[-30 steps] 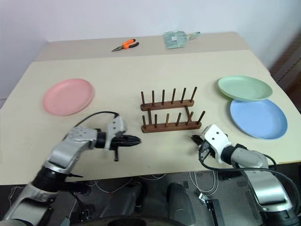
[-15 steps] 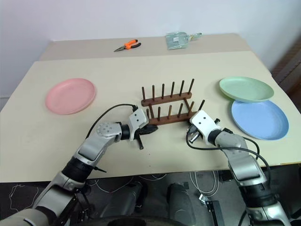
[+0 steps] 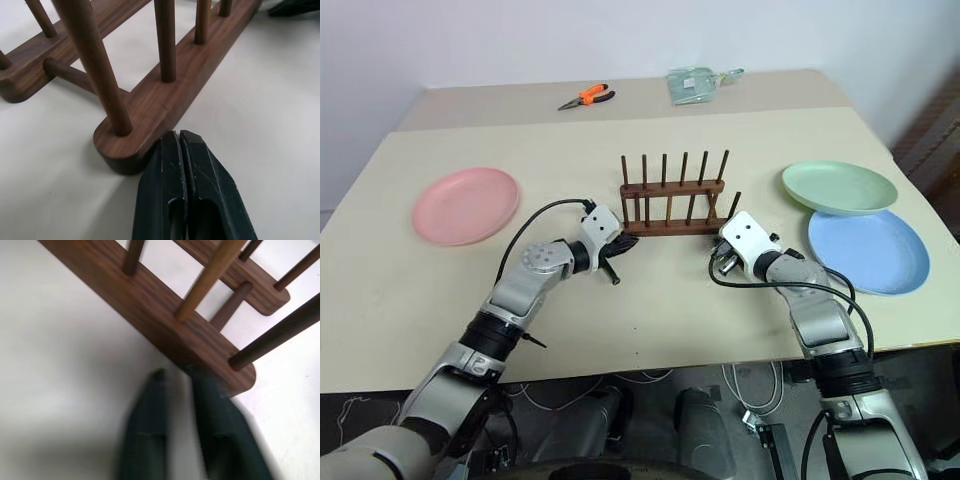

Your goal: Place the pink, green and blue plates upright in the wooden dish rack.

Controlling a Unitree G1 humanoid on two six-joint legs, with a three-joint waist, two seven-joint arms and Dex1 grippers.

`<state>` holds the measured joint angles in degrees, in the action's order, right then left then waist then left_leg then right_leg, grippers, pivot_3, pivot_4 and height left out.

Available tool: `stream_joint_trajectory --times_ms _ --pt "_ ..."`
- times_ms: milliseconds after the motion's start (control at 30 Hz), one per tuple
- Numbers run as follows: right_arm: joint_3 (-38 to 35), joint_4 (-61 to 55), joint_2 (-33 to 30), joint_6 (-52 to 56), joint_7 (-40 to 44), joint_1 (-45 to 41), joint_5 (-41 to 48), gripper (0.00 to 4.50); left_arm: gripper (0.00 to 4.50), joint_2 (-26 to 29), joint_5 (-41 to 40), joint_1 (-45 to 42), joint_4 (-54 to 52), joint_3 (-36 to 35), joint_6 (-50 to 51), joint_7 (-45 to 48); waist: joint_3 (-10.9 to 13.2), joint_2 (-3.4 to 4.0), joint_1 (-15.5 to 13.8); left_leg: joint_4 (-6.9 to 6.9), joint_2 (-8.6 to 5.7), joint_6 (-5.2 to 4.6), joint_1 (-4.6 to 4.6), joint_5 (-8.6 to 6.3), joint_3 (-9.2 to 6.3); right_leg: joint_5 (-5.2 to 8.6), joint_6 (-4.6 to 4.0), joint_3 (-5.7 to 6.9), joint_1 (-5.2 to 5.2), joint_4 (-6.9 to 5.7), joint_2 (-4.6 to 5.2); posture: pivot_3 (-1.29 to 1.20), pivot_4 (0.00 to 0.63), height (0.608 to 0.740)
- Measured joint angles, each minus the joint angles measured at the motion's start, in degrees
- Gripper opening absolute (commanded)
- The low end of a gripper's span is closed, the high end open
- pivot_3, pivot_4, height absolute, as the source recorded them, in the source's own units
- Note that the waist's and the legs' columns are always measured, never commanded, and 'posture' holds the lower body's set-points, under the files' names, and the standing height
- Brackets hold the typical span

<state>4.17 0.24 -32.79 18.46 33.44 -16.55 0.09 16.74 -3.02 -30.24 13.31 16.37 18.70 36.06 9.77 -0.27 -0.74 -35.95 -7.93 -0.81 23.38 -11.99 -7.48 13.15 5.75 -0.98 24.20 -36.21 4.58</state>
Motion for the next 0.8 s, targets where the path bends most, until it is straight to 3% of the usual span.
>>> stream_joint_trajectory --times_ms 33,133,200,600,800 --pt "-0.37 -2.32 -0.25 0.09 1.01 1.25 0.9 2.87 0.81 0.99 -0.69 1.77 -2.78 -1.1 1.32 0.25 0.0 0.0 0.36 0.06 0.0 0.0 0.02 -0.01 0.01 0.0 0.0 -0.05 0.08 0.0 0.0 0.0 0.15 0.729" --pt "-0.63 -8.22 -1.63 0.37 3.54 4.61 2.57 4.42 2.26 2.21 -4.86 6.09 -8.19 -7.4 6.52 -0.42 0.04 0.02 0.85 0.14 0.02 0.01 0.04 -0.01 -0.01 0.01 0.0 -0.03 0.18 -0.02 -0.01 0.0 0.15 0.729" --pt "-0.62 -11.35 -1.82 0.75 4.44 5.63 3.36 4.5 3.24 2.0 -7.33 6.52 -10.59 -13.39 10.01 -4.28 0.07 -0.01 0.72 0.05 0.02 0.02 0.09 -0.01 -0.04 0.0 0.0 0.0 0.17 -0.03 -0.02 0.0 0.15 0.729" --pt "0.23 -13.25 -1.02 2.52 7.16 4.43 5.61 4.5 3.24 -2.91 -8.86 -2.49 -11.11 -51.51 22.77 -49.31 0.09 -0.16 -0.1 -0.04 -0.03 0.13 0.09 -0.06 -0.03 -0.04 0.09 0.05 0.11 -0.01 -0.01 0.0 0.15 0.729" --pt "0.47 -13.23 0.14 2.31 7.06 3.31 5.93 4.5 3.24 -6.42 -16.15 -4.52 -10.08 -60.48 30.82 -54.96 0.11 -0.32 -0.25 -0.12 -0.05 0.17 0.09 -0.09 -0.05 -0.07 0.13 0.1 0.05 -0.01 0.0 0.0 0.15 0.729"
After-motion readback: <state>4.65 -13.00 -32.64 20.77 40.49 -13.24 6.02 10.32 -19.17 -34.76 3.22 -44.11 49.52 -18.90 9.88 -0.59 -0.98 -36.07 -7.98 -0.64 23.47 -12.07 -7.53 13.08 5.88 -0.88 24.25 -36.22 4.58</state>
